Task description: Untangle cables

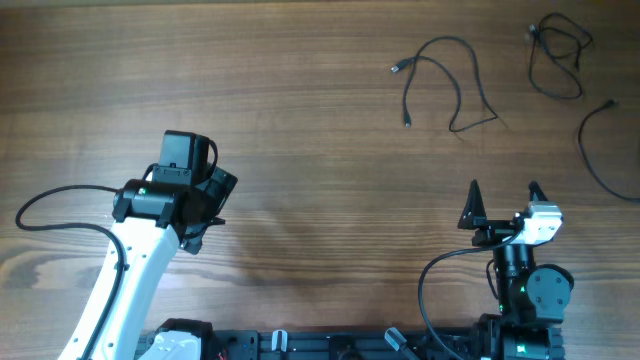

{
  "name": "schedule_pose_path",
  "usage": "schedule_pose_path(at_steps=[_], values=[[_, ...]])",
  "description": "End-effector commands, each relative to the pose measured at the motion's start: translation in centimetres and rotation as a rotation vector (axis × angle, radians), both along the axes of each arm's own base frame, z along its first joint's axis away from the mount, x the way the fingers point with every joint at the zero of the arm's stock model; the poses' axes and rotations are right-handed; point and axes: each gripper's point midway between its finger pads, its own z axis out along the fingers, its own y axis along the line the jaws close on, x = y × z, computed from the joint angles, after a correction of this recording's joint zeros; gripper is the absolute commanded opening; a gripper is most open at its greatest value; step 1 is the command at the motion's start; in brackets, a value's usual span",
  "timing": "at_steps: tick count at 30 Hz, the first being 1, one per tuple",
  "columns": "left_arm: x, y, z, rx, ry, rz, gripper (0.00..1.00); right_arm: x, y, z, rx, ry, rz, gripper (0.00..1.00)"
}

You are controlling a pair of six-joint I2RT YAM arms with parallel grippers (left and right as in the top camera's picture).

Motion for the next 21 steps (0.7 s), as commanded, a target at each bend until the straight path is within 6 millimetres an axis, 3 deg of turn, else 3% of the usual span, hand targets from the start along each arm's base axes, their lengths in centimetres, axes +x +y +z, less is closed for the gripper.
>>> schedule_pose_path(at_steps=[1,5,8,11,16,21], values=[[0.1,0.5,0.4,0.014,-0.017,0.023,1.00,-0.1,-0.2,0.2,0.015,-0.011,-0.012,0.99],[-0.2,0.7,0.4,0.039,-0.010,-0.010,1.00,-0.1,-0.2,0.2,0.015,-0.011,-0.012,1.00],[-0.5,2.3,0.8,0.133,-0.015,-0.022,1.00,-0.1,-0.2,0.2,0.015,-0.011,-0.012,1.00],[-0.5,2.4,2.2,0.135,-0.091,-0.014,1.00,-0.1,-0.2,0.2,0.015,-0.011,-0.012,1.00],[-0.4,2.4,4.9,0.146,-0.414,-0.098,1.00,-0.1,-0.2,0.2,0.015,-0.011,-0.012,1.00],[-3.0,2.9,6.2,0.170,-0.677,-0.130,1.00,-0.1,-0.2,0.2,0.015,-0.012,-0.012,1.00]])
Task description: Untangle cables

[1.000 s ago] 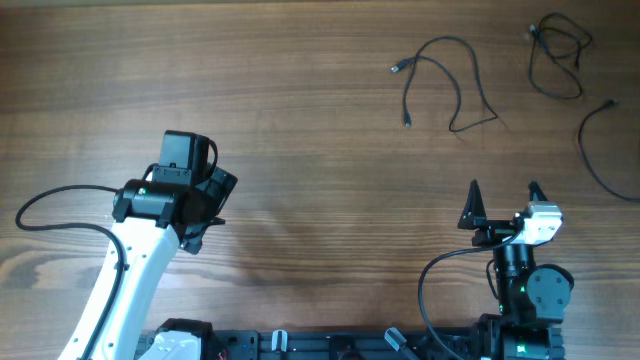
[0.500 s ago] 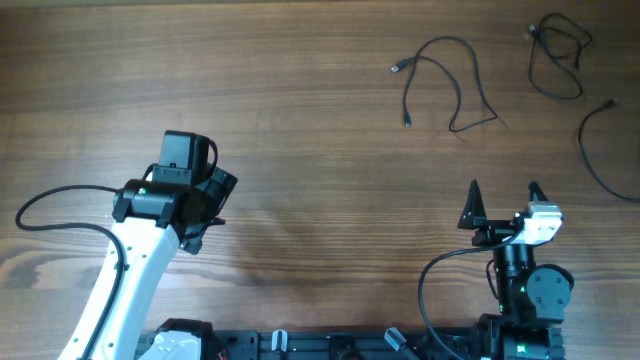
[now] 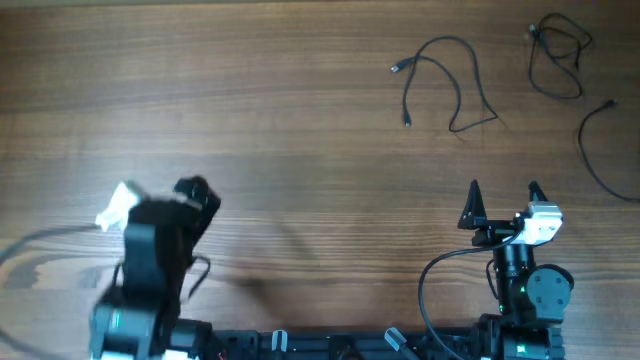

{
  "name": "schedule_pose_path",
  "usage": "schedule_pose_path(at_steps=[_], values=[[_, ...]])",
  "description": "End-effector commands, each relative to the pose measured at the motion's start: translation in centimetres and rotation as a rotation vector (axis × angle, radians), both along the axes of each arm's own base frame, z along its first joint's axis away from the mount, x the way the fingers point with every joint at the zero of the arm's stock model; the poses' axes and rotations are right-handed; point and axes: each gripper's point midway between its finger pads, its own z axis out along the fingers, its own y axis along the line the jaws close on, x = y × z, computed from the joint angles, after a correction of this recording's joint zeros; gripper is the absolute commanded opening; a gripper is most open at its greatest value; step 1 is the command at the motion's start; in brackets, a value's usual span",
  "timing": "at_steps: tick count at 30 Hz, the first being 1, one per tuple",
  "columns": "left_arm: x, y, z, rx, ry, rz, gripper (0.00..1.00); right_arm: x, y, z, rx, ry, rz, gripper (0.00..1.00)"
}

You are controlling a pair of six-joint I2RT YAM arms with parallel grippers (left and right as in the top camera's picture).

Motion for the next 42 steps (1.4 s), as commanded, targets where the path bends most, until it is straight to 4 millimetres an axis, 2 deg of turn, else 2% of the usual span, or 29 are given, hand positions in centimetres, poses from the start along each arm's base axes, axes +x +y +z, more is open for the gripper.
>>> schedule_pose_path(at_steps=[1,4,9,13,16,20,23,27,42], values=[[-2.2,1.0,-0.3,0.062,-0.136,-0.023,1.00,0.0,-0.2,0.2,0.012,-0.010,-0.011,1.00],[-2.7,1.2,-0.6,0.053,-0.257,-0.018,1.00,0.0,-0.2,0.2,0.012,-0.009,-0.011,1.00],[-0.5,-0.4,-0.5,0.154,-0.458,-0.161,1.00,0.0,-0.2,0.2,0.012,-0.009,-0.011,1.00],[0.7,-0.5,-0.5,0.217,-0.547,-0.185,1.00,0.0,-0.2,0.2,0.012,-0.009,-0.011,1.00],[1.2,-0.6,0.4,0.292,-0.622,-0.207,1.00,0.0,-0.2,0.2,0.012,-0.009,-0.011,1.00],[1.4,-1.4,0.0,0.428,-0.628,-0.302,1.00,0.0,-0.2,0.2,0.012,-0.009,-0.011,1.00],[1.6,-2.4,-1.7,0.493,-0.604,-0.400,1.00,0.0,-0.2,0.2,0.012,-0.009,-0.011,1.00],[1.4,-4.1,-1.5,0.586,-0.639,-0.533,1.00,0.0,-0.2,0.2,0.012,-0.009,-0.011,1.00],[1.4,-4.2,-1.6,0.646,-0.638,-0.562,1.00,0.0,-0.2,0.2,0.012,-0.009,-0.011,1.00]])
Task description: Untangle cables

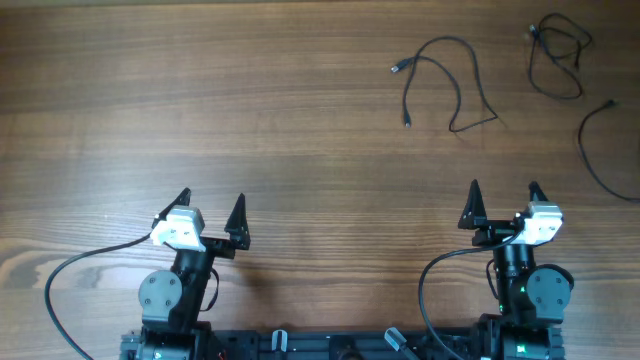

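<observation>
Three thin black cables lie apart at the table's far right. One cable (452,85) sprawls in an open curve with both plugs showing. A second cable (556,58) sits looped in the top right corner. The third cable (596,150) curves along the right edge. My left gripper (210,206) stands open near the front edge at the left, nothing between its fingers. At the front right my right gripper (503,198) is open too, well short of the cables.
The wooden table (250,100) fills the view. The arms' bases and their own black supply leads (440,275) sit along the front edge.
My left arm has drawn back from a blurred, turned pose at the front left to an upright rest pose, its gripper now open and pointing forward. The right arm and cables are unchanged.
My left arm was reaching out over the left part of the table, gripper turned sideways. Then it was blurred, nearer the front edge. Now it rests at its base, gripper open. The right arm and the three separate cables stayed put throughout.
</observation>
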{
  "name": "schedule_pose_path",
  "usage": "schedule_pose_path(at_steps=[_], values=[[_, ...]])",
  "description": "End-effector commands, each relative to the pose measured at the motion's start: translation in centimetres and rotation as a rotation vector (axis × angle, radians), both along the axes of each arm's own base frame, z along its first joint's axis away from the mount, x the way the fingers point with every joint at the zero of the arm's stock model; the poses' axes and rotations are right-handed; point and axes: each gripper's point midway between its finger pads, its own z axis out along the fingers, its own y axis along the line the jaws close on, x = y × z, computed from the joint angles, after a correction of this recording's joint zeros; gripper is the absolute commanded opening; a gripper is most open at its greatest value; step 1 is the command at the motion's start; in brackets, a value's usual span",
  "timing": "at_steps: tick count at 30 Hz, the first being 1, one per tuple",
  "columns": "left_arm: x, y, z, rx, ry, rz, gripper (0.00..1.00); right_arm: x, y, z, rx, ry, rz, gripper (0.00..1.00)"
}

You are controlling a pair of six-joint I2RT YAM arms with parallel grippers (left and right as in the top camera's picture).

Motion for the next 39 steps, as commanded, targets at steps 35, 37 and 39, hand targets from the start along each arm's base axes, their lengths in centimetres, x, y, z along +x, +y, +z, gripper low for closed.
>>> schedule_pose_path(at_steps=[35,37,39], values=[[0.07,0.47,-0.14,0.119,-0.026,0.012,1.00,-0.04,-0.12,0.19,0.012,-0.010,-0.009,1.00],[0.07,0.47,-0.14,0.118,-0.026,0.012,1.00,-0.04,-0.12,0.19,0.012,-0.010,-0.009,1.00],[0.07,0.47,-0.14,0.118,-0.026,0.012,1.00,-0.04,-0.12,0.20,0.012,-0.010,-0.009,1.00]])
